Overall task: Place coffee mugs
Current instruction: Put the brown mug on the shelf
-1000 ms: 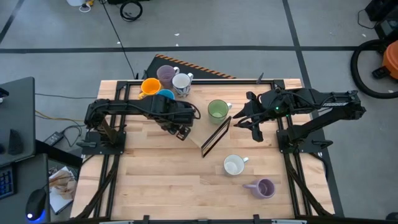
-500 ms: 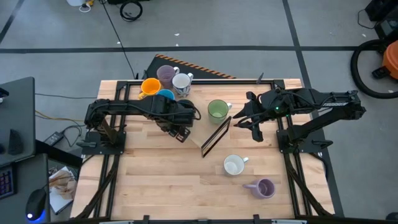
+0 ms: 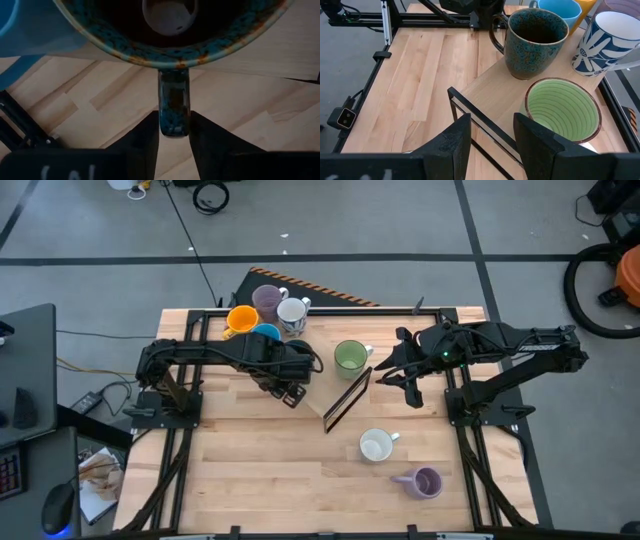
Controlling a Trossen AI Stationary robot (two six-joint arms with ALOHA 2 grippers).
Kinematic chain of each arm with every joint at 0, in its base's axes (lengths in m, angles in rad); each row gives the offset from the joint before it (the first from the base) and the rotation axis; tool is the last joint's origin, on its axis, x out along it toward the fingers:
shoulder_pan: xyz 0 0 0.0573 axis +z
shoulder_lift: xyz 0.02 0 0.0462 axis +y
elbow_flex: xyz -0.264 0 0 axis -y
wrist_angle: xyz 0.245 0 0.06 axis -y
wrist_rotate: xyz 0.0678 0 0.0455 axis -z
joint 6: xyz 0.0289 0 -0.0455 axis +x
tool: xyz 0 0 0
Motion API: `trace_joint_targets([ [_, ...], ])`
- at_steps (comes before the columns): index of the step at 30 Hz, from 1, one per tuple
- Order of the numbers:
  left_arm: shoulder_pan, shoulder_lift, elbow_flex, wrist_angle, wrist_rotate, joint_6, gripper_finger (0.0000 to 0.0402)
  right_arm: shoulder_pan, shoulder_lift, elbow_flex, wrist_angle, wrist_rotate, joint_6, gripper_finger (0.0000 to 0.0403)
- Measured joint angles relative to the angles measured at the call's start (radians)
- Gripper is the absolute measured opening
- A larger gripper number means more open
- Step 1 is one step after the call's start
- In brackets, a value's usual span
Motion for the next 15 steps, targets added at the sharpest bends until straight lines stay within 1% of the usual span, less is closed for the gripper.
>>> trace_joint_targets([
  [2, 0.0, 0.0, 0.0, 0.0, -0.001, 0.014, 0.0118, 0.0, 0.0, 0.0, 0.0, 0.0, 0.001, 0.0154],
  [9, 0.0, 0.0, 0.001, 0.0, -0.056, 0.042, 0.0162, 0.0, 0.0, 0.0, 0.0, 0.0, 0.001, 0.0154],
  [12, -0.005, 0.0, 0.001, 0.006, -0.065, 0.049, 0.0165, 0.0, 0.0, 0.0, 0.001, 0.0, 0.001, 0.0154],
  [15, -0.015, 0.0, 0.001, 0.022, -0.079, 0.05, 0.0157, 0.0, 0.0, 0.0, 0.004, 0.0, 0.0, 0.0154],
])
